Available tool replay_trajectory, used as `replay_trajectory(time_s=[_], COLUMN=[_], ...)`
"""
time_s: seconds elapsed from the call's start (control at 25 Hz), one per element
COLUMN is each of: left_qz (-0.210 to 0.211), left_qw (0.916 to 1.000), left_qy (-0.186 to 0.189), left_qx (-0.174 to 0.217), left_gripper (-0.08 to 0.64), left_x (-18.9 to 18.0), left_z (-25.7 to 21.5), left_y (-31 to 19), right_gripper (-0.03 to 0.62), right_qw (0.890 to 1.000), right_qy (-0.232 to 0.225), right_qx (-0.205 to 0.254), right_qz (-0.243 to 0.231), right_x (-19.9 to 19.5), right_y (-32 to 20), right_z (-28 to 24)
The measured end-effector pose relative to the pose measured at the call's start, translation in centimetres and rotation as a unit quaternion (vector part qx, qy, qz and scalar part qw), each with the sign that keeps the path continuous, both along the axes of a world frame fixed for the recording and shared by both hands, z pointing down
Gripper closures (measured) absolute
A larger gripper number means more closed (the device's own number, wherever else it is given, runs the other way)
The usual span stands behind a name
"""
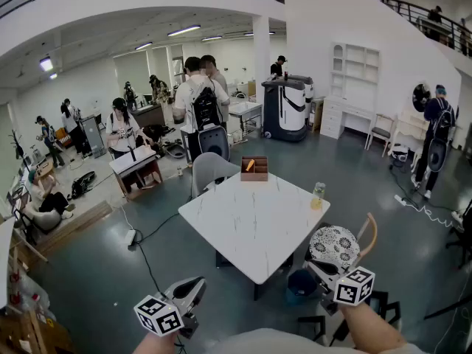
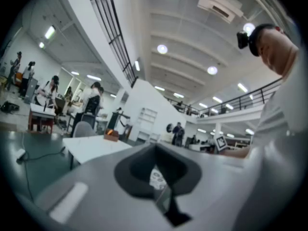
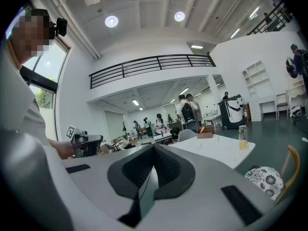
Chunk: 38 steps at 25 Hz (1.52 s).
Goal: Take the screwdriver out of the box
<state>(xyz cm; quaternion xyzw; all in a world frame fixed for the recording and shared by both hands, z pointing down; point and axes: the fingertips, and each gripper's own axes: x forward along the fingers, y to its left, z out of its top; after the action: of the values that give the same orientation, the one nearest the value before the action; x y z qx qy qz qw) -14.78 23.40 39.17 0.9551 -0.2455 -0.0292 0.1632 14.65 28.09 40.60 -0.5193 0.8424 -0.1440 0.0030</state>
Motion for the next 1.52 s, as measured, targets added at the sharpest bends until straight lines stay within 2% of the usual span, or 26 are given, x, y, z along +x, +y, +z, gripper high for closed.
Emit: replay_trajectory(time_s=[0.4, 0.68, 1.0, 1.2, 1.52], left_qz=[0.001, 0.001, 0.014, 0.014, 0.020], left_qw=[1.0000, 0.9999, 0.9999, 0.9997, 0.9997], left_qy=[0.000, 0.004, -0.010, -0.016, -0.003], left_qx=[0.008, 0.010, -0.001, -0.007, -0.011], left_gripper=[0.558, 0.558, 0.558, 0.558, 0.558], left_x=[4.4, 8.8, 13.0, 13.3, 11.3], left_z=[-0.9, -1.6, -1.2, -1.0, 0.4], left_y=[1.5, 3.0, 4.8, 4.7, 1.0], right_gripper=[0.586, 0.587, 0.586, 0.586, 0.586], right_qw=[1.000, 1.000, 1.000, 1.000, 1.000], right_qy=[0.002, 0.005, 0.009, -0.002, 0.011], right_qx=[0.008, 0.017, 0.013, 0.013, 0.009], right_qz=[-0.008, -0.017, -0.023, -0.023, -0.014], right_x=[3.8, 7.2, 9.2, 9.5, 7.9], right_y=[1.9, 3.0, 3.8, 3.3, -0.1], right_z=[-0.6, -1.2, -0.5, 0.3, 0.9])
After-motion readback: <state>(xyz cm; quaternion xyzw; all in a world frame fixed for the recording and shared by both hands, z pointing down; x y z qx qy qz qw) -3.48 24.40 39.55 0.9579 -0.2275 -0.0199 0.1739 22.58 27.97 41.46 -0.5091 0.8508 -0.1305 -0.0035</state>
